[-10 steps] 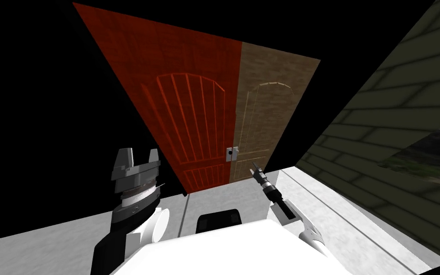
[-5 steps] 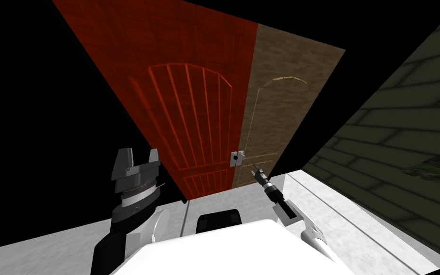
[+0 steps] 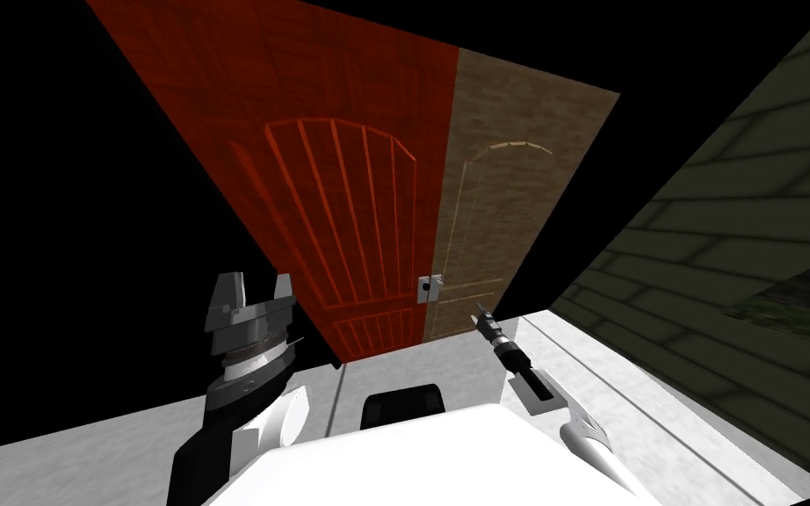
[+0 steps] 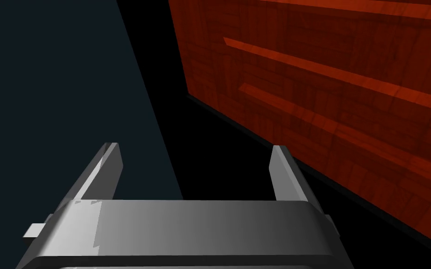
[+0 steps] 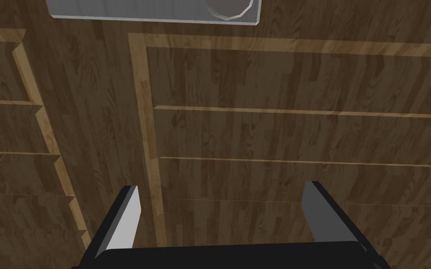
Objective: Pull the door open
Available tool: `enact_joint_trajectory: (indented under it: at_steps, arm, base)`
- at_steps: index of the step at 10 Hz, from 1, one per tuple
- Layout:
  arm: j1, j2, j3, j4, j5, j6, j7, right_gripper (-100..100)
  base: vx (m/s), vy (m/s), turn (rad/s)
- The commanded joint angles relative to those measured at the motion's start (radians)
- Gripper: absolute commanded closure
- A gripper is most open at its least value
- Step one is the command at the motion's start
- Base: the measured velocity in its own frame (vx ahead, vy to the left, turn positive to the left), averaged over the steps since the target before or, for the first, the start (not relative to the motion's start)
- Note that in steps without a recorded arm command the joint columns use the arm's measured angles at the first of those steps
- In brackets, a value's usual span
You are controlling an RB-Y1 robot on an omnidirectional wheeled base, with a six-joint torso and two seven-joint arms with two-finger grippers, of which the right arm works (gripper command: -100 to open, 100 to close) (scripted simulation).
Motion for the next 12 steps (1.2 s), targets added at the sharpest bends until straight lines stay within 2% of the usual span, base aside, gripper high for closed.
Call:
enact_joint_trajectory:
  at_steps: [1, 4, 6, 10, 11, 12]
  arm:
    - [-0.009, 0.002, -0.031, 0.026, -0.008, 0.017, 0.016, -100]
    - [-0.045, 0.011, -0.084, 0.079, -0.023, 0.054, 0.043, -100]
    - [-0.077, 0.025, -0.099, 0.102, -0.029, 0.071, 0.059, -100]
    - [-0.137, 0.06, -0.077, 0.107, -0.028, 0.079, 0.075, -100]
    - [-0.157, 0.073, -0.06, 0.1, -0.026, 0.076, 0.077, -100]
    - [-0.163, 0.078, -0.054, 0.097, -0.025, 0.075, 0.078, -100]
  base:
    - [-0.093, -0.104, 0.043]
    - [-0.037, -0.095, 0.098]
    - [0.063, -0.06, 0.166]
    - [0.173, 0.016, 0.192]
    - [0.231, 0.146, 0.267]
    - [0.222, 0.196, 0.138]
